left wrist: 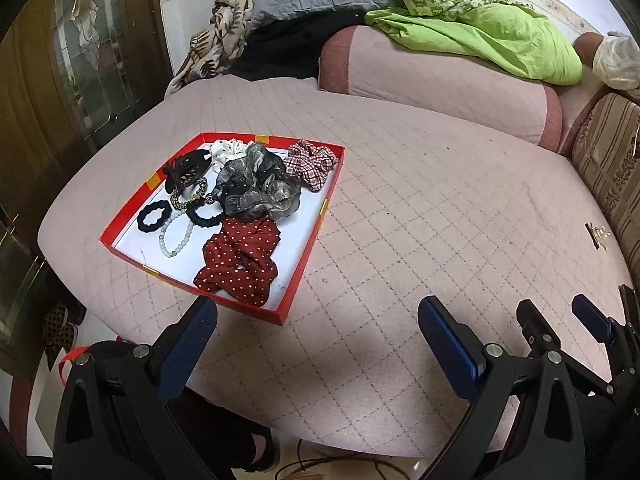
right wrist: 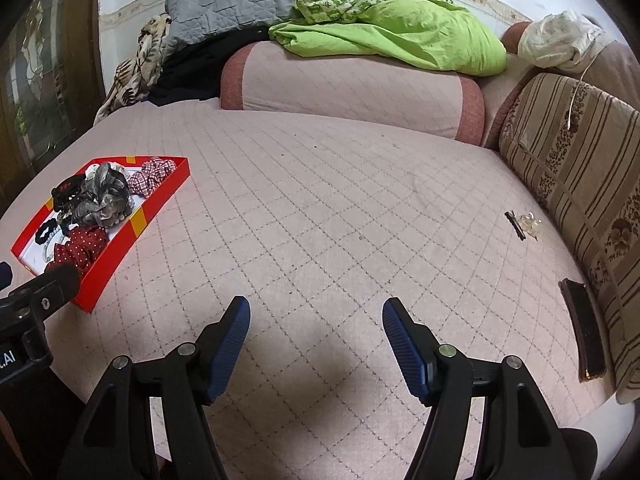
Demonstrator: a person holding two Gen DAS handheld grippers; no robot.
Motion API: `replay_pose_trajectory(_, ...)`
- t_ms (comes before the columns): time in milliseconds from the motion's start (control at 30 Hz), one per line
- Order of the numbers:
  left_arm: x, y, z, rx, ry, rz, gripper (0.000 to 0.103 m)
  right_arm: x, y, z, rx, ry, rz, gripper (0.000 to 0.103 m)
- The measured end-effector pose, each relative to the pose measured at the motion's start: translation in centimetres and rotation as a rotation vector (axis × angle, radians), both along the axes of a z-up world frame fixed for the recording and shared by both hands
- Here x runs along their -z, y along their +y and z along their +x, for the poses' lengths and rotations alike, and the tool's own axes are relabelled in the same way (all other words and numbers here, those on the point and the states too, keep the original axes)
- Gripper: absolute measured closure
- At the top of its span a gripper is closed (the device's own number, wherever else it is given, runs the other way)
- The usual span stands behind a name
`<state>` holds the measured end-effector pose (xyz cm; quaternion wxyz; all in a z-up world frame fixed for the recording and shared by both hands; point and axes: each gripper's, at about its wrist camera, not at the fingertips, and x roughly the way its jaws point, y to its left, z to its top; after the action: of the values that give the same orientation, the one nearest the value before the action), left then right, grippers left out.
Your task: Organize jewelry
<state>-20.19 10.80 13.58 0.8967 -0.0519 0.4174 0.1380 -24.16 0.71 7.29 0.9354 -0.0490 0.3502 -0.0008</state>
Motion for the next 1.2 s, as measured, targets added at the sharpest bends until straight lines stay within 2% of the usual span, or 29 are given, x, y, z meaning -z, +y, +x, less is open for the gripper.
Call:
replay_pose_trajectory(700,1.2,-0.8,0.4,0.026,0.054,-0.022,0.003,0.3,-1.0,0.1,0.010,-0.002,0.016,0.028)
replay_pose_trajectory(1200,1.5,0.0,0.4,0.024,0.052,-0.064,0.003,0.5,0.0,-0.3,-0.006,-0.009,-0.015,0.028)
